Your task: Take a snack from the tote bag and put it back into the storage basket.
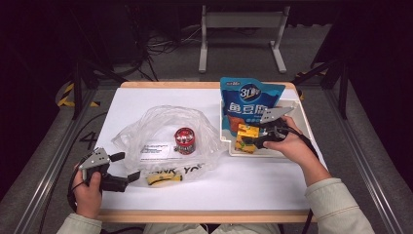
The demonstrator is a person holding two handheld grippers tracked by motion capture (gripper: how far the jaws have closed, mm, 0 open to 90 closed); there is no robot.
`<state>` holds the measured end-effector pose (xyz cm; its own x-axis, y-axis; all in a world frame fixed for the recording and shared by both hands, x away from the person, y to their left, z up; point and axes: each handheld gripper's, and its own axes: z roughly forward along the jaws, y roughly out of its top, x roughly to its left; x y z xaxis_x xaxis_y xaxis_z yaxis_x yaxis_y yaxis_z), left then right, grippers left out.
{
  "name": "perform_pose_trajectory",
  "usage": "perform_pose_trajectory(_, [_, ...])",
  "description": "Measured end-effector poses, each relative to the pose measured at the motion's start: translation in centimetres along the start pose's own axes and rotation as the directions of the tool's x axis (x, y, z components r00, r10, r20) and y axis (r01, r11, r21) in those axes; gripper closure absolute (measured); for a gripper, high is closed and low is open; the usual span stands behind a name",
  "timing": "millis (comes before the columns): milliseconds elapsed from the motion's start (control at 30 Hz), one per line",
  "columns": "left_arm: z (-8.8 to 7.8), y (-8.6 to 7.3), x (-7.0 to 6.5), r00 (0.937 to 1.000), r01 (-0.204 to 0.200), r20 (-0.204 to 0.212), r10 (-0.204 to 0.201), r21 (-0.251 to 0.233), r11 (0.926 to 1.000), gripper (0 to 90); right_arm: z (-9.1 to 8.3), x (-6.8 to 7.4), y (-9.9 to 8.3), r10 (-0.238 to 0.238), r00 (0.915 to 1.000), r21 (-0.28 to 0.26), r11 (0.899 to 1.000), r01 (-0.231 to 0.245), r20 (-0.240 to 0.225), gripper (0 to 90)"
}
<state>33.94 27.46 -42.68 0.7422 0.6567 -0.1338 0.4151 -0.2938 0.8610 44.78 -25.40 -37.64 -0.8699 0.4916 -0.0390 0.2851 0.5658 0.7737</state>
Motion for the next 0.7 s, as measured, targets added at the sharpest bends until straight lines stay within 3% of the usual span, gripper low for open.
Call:
perform_pose_trajectory(267, [0.1, 0.1, 0.0, 1.0000, -0.003, 0.002, 0.003, 0.003, 1.0000, 3.3, -1.5, 0.2, 0.2, -0.003, 0.9992, -0.042, 0.999, 0.005, 0.041, 39.5])
perform_pose_trajectory(433, [0.2, 0.1, 0.0, 1.0000, -0.004, 0.006, 0.004, 0.006, 1.0000, 3.3, -2.7, 0.9, 0.4, -0.030, 0.9958, -0.069, 0.997, 0.036, 0.087, 39.6])
perform_pose_trajectory(600, [0.2, 0.1, 0.0, 1.0000, -0.002, 0.002, 0.002, 0.003, 1.0000, 3.3, -3.9, 1.5, 0.9, -0.028, 0.9951, -0.119, 0.992, 0.039, 0.095, 41.7])
perform_pose_trajectory(700, [0.1, 0.1, -0.1, 1.0000, -0.004, 0.000, 0.004, 0.004, 1.0000, 3.3, -4.5, 2.1, 1.1, -0.054, 0.9925, -0.120, 0.991, 0.067, 0.110, 45.7])
